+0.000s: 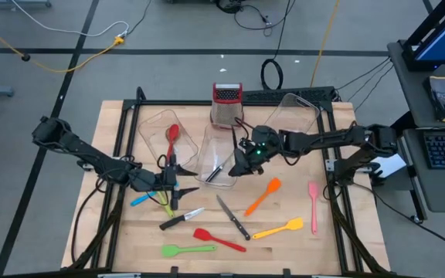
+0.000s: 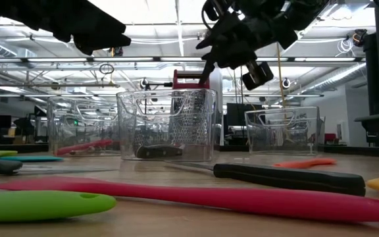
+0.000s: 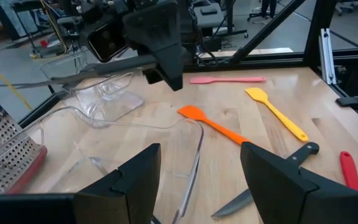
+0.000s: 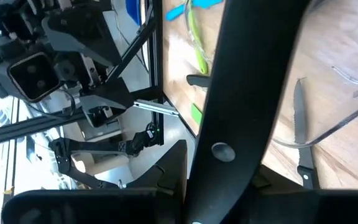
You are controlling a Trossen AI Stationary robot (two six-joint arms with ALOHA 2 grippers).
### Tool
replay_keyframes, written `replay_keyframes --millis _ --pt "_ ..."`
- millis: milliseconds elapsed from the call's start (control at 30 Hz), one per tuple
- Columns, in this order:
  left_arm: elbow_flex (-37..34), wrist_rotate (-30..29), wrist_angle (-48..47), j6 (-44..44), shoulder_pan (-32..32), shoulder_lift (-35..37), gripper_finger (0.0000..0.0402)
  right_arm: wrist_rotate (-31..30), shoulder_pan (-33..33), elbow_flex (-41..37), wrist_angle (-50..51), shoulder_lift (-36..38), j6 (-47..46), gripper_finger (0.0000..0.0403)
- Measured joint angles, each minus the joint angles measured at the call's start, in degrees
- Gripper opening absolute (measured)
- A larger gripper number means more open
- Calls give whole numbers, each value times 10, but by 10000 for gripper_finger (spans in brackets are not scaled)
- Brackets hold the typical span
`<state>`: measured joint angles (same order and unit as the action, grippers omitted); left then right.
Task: Pick & Place Kitchen Items
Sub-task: Put the black knife into the middle transparent bin
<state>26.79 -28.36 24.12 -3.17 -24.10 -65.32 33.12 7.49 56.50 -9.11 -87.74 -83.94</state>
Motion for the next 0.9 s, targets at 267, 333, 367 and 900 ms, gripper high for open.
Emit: replay_keyframes --millis 267,333,367,900 --pt "0 0 0 -1 0 0 223 42 -28 76 0 -56 40 62" --pt "0 0 0 -1 0 0 223 70 -36 107 -4 -87 52 62" --pt "0 0 0 -2 0 0 223 87 -37 117 4 -99 54 62" --pt "1 11 -4 -4 0 0 223 109 -5 135 101 -147 54 62"
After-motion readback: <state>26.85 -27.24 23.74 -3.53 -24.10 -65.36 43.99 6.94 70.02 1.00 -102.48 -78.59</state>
